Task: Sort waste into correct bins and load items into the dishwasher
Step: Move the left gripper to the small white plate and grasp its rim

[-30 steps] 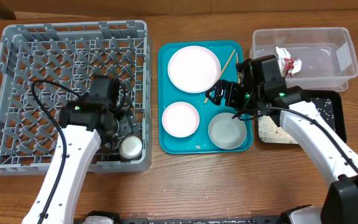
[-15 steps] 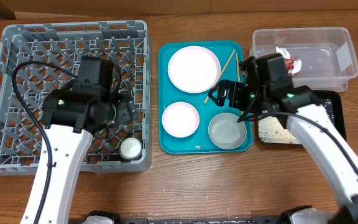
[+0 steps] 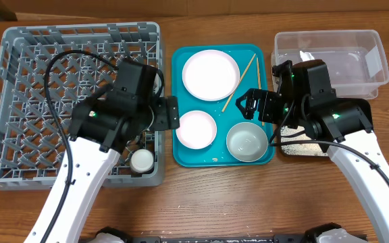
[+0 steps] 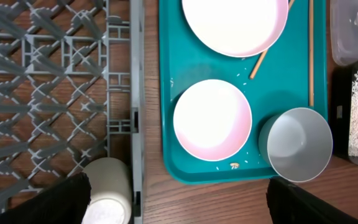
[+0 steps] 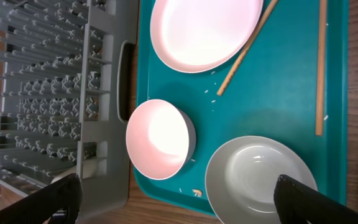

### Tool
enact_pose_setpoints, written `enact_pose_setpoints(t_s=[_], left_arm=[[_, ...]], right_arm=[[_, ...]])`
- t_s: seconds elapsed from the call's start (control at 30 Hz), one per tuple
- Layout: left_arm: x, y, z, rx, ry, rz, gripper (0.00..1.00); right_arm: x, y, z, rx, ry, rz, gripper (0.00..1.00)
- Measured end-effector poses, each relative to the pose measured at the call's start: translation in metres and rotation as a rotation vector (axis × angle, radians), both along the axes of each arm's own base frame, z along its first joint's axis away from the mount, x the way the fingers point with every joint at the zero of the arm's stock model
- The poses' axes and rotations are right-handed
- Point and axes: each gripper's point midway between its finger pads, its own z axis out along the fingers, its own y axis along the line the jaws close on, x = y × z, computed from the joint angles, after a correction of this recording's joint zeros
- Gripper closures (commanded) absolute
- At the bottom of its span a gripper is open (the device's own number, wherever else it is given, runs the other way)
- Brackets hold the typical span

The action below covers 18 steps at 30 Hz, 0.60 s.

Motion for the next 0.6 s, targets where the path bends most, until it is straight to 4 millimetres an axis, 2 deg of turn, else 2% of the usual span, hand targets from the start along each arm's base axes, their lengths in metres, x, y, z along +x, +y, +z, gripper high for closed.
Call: enact_pose_setpoints(t_s=[0.6], left_arm=[[0.023,-0.013,-0.036,0.023,0.074,-0.011,0.1]], right_arm=[[0.0,-0.002,-0.001,-0.012,0.0,-0.008,0.0]])
